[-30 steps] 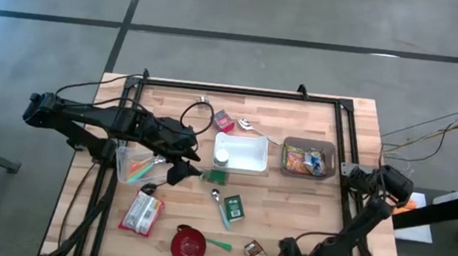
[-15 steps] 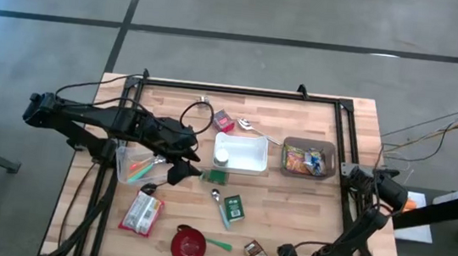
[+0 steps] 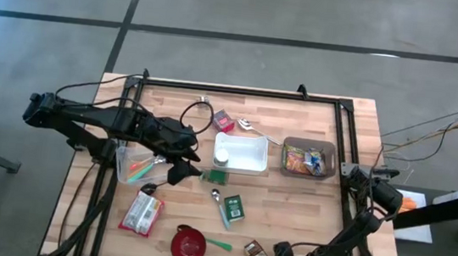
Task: Pick & Place Food Item
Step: Put the orange seasoning pack into the white bin
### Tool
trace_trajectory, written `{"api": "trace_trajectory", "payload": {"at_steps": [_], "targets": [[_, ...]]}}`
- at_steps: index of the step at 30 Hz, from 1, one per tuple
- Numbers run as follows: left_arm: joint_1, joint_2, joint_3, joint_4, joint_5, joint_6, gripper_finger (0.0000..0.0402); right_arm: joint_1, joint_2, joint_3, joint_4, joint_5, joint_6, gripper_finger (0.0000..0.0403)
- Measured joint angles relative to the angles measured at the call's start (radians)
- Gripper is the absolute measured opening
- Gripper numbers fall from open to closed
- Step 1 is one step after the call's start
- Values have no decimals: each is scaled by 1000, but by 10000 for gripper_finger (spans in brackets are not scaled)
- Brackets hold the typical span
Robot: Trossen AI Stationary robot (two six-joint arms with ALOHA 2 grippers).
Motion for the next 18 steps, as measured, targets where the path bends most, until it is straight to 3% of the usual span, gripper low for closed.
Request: {"api": "trace_trajectory", "payload": {"at_steps": [9, 18], "targets": [[-1, 0, 0, -1, 3, -14, 269, -1, 0, 1, 10, -4, -15, 20], [-1, 0, 0, -1, 28, -14, 269, -36, -74, 47, -111, -4, -158, 8]]}}
